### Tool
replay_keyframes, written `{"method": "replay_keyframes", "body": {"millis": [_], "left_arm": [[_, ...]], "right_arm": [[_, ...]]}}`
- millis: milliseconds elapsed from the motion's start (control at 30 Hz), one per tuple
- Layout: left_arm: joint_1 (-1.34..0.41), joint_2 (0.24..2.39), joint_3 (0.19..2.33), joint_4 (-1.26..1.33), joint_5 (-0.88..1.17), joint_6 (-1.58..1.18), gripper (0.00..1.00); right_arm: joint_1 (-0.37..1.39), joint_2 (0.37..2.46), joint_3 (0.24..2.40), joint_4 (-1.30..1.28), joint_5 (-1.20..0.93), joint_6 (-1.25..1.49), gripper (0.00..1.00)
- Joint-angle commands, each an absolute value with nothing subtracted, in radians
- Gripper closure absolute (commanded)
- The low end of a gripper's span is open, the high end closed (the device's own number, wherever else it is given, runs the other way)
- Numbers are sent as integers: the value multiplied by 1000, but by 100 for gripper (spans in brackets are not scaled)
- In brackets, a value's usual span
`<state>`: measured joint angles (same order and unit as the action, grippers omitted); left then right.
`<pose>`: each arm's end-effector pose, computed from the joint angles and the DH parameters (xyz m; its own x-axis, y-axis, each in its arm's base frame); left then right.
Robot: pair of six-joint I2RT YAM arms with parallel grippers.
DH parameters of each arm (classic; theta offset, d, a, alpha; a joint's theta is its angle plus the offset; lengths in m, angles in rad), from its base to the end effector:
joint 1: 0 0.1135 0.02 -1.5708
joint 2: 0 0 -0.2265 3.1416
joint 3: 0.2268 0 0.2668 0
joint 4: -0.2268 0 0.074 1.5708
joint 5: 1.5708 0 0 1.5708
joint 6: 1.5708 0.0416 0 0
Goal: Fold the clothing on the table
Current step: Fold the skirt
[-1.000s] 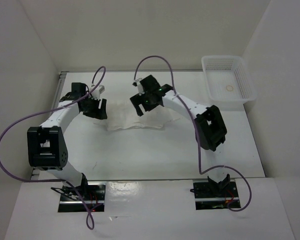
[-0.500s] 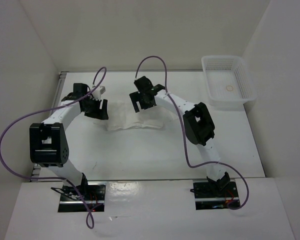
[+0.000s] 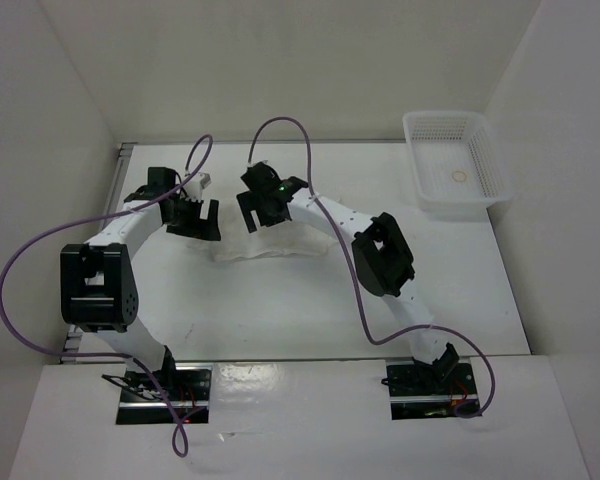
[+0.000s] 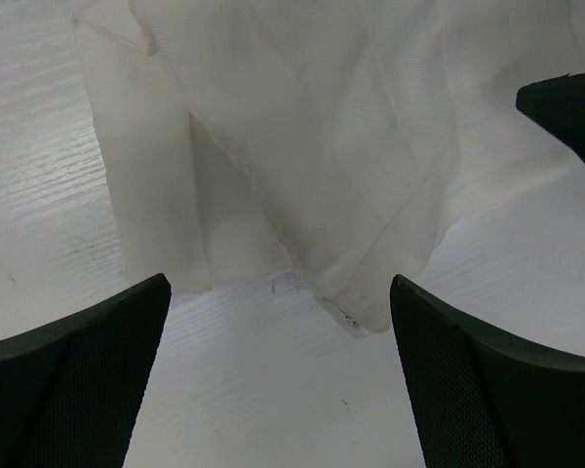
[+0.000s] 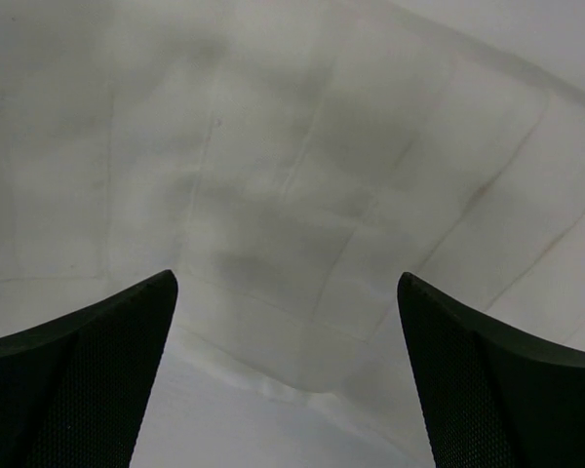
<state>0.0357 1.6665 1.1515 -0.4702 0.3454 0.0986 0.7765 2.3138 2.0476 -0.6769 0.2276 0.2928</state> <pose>0.3602 -0.0012 0.1688 -0.8137 0.0636 -0.5778 0.2347 0.9453 -0.2264 0.3683 0.3487 0.1771 -0.7226 -0.3157 -0.6150 -0.3965 0.9180 -0.0054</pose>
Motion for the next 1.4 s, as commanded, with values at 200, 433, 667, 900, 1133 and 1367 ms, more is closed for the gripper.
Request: {"method": "replay_keyframes", "body": {"millis": [200, 433, 667, 900, 1133, 1367], "left_arm": [[32, 1663, 1167, -460, 327, 91, 1], [51, 1654, 1167, -460, 327, 91, 1], [60, 1654, 1149, -451, 327, 100, 1], [60, 1654, 1149, -428, 308, 121, 1], [6, 1654, 1114, -385, 166, 161, 1], [-74, 1654, 1066, -339, 227, 94, 1]], "right_arm": [[766, 2401, 2056, -661, 261, 281, 3], [756, 2367, 1909, -615, 167, 164, 3], [710, 2284, 1744, -615, 37, -46, 3], [640, 2209, 1618, -615, 17, -164, 3], [572, 2189, 1618, -649, -43, -207, 3], [572, 2180, 1628, -667, -84, -216, 3]]}}
